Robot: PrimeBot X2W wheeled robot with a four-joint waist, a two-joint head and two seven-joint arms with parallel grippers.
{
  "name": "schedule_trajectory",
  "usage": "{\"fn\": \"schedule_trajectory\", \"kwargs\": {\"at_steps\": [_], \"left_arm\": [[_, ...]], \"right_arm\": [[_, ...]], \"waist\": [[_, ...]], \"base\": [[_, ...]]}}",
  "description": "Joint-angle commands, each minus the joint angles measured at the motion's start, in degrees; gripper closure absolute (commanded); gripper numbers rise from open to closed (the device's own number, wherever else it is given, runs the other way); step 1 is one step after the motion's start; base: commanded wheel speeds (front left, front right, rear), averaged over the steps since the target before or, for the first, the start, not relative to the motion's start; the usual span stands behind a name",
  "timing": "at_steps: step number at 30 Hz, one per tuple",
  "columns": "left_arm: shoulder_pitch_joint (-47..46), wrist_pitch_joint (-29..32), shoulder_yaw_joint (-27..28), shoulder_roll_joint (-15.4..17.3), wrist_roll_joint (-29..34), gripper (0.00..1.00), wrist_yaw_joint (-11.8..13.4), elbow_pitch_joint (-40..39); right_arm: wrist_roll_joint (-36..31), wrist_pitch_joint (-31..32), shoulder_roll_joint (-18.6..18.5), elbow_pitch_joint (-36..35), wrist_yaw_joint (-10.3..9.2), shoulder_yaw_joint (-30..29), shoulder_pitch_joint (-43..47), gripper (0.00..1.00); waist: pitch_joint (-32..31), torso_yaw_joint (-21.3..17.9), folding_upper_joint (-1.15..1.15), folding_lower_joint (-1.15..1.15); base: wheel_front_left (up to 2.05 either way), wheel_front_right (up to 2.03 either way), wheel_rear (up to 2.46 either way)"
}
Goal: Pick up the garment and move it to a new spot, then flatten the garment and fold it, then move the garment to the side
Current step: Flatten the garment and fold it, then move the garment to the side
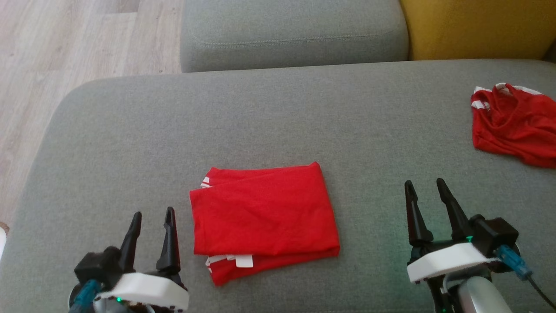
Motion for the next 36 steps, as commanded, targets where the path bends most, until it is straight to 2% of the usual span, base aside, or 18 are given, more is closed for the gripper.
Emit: {"fn": "schedule_trajectory", "kwargs": {"at_steps": [1,19,24,27,28,36], "left_arm": [[-1.8,-0.7,2.4,-0.5,0.7,0.0,-0.4,-1.4],[-1.3,-0.7,4.4,-2.2,2.7,0.0,-2.6,-0.3],[-1.6,-0.7,4.2,-2.7,3.0,0.0,-2.8,-0.4],[-1.9,-0.7,4.0,-3.0,2.9,0.0,-3.0,-0.4],[-2.4,-0.7,3.8,-3.2,2.8,0.0,-3.0,-0.6],[-4.8,-0.7,3.2,-3.6,2.3,0.0,-3.2,-0.9]], "right_arm": [[-0.5,-0.8,-0.1,-1.7,0.37,1.4,-1.6,0.0],[-0.9,0.5,-0.1,-0.5,0.37,1.5,-2.2,0.0],[-2.7,8.5,-0.1,0.8,0.37,-0.1,-5.1,0.0],[-1.2,15.5,-0.1,1.8,0.37,1.1,-7.1,0.0],[-1.2,20.0,-0.1,2.3,0.37,2.2,-8.5,0.0],[3.0,30.7,-0.1,3.7,0.37,5.6,-13.3,0.0]], "waist": [[-0.1,0.0,0.0,0.0],[-0.4,0.4,0.0,0.0],[0.5,1.6,0.0,0.0],[1.6,2.8,0.0,0.0],[2.8,3.9,0.0,0.0],[7.6,8.7,0.0,0.0]], "base": [[0.0,0.0,0.0],[0.0,0.0,0.0],[0.0,0.0,0.0],[0.0,0.0,0.0],[0.0,0.0,0.0],[0.0,0.0,0.0]]}}
